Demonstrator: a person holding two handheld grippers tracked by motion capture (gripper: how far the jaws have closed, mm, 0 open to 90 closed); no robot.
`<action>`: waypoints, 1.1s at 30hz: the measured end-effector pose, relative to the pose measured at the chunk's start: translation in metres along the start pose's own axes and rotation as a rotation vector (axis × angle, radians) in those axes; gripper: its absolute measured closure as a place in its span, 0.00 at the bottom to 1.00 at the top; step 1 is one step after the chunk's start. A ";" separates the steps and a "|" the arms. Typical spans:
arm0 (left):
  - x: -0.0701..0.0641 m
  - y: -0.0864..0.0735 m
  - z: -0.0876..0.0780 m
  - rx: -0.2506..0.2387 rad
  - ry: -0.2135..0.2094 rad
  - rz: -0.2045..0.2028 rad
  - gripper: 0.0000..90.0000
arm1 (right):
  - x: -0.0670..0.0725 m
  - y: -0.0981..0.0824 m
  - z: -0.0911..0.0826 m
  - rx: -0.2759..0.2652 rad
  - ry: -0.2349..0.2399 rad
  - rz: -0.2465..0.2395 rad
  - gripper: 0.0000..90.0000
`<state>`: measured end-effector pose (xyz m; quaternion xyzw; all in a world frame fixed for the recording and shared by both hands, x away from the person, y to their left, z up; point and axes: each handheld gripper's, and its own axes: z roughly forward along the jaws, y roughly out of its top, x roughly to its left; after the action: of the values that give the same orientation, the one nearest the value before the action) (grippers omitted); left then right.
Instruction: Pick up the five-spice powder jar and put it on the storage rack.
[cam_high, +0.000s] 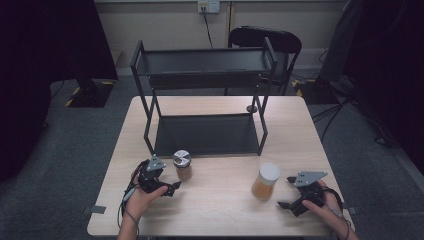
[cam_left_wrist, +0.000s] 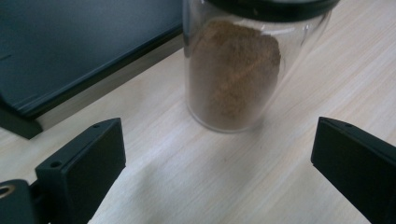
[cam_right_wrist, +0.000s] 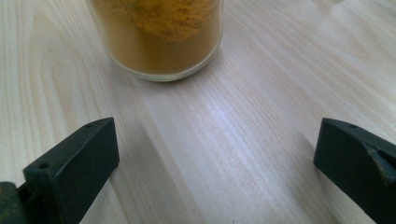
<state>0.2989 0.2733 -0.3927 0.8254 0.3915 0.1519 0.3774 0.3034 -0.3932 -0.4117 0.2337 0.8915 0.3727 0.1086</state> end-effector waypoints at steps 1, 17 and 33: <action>0.000 0.001 0.001 -0.003 -0.001 -0.003 0.03 | 0.000 0.000 0.000 0.000 0.000 0.000 0.00; -0.002 0.010 0.018 -0.027 -0.018 -0.027 0.03 | 0.000 0.000 0.000 0.000 -0.001 0.000 0.00; -0.006 0.016 0.033 -0.053 -0.019 -0.018 0.11 | 0.000 0.000 0.000 0.000 -0.002 0.002 0.00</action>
<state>0.3216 0.2461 -0.4028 0.8130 0.3911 0.1509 0.4041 0.3031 -0.3929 -0.4118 0.2348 0.8911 0.3727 0.1092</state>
